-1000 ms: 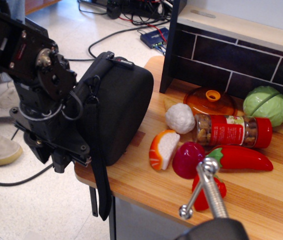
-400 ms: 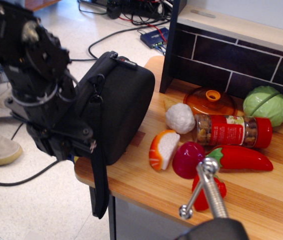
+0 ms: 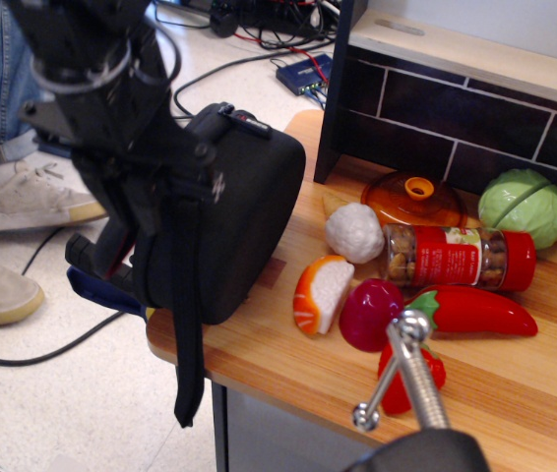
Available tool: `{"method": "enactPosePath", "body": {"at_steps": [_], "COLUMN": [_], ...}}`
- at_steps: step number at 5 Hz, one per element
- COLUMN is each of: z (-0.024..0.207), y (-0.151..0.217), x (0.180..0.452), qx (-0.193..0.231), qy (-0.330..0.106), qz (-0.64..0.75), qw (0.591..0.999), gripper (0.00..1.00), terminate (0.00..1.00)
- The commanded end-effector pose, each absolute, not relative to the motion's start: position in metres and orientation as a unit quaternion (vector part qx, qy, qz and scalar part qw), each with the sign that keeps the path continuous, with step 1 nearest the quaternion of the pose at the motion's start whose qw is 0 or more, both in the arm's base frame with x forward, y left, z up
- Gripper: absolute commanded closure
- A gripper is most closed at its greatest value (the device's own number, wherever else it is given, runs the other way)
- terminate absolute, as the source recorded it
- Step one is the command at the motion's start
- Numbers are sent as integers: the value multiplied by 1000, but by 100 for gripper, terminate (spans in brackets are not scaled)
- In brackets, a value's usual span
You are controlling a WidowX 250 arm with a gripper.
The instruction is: Unzip zipper bag
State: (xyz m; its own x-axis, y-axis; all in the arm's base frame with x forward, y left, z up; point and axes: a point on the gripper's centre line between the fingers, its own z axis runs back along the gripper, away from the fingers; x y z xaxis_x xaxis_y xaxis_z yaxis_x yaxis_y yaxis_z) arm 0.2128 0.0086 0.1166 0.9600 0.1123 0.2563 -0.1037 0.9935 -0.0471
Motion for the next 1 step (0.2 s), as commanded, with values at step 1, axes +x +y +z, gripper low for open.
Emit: {"method": "enactPosePath", "body": {"at_steps": [1], "z": [147], "y": [14], "x": [230], "qx": [-10], "qy": [-163], "qz": [65], "qw": [984], "gripper": [100], "terminate": [100]}}
